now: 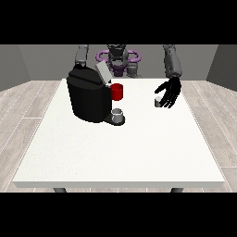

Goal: Insert the coffee pod into the coffee machine and close the lid

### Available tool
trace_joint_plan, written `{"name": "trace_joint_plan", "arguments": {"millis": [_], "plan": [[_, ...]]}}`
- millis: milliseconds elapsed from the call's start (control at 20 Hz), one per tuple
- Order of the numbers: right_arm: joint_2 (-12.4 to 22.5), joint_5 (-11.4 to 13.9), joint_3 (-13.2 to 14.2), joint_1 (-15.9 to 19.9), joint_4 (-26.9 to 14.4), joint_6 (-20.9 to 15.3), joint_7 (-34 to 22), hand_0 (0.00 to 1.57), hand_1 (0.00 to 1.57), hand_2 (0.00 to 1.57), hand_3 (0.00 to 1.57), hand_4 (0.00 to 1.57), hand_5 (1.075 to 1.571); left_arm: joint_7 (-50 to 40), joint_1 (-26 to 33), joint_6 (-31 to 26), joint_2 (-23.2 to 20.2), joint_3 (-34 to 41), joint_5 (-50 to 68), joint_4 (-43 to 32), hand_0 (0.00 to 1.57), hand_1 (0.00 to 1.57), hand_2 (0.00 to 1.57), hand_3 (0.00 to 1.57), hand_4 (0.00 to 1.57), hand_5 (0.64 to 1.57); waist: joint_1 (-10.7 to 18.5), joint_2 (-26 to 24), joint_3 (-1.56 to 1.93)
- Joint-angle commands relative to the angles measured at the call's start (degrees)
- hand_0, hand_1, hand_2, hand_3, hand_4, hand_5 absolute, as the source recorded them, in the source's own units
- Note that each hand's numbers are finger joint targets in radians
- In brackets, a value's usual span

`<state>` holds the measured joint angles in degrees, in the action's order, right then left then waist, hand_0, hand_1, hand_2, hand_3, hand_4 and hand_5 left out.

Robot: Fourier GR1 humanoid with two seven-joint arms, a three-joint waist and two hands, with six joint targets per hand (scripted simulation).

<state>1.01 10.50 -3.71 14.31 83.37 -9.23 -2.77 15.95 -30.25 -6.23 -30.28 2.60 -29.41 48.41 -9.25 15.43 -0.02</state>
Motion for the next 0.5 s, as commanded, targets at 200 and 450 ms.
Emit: {"name": "trace_joint_plan", "arguments": {"millis": [200,450], "plan": [[-0.95,0.23,-1.91,0.89,-0.99,0.82,1.11,0.00,0.00,0.00,0.00,0.00,1.571,1.48,-4.61,5.89,-0.20,-2.85,-8.39,-5.37,0.94,0.94,1.04,0.87,0.43,1.571,-2.36,1.15,0.00],[-0.95,-0.90,-0.88,1.44,-2.92,-0.47,3.26,0.00,0.00,0.00,0.00,0.00,1.571,0.97,-4.08,5.69,-0.85,-6.90,-14.22,-7.64,0.87,0.87,1.02,0.88,0.34,1.571,-2.04,1.62,0.02]]}}
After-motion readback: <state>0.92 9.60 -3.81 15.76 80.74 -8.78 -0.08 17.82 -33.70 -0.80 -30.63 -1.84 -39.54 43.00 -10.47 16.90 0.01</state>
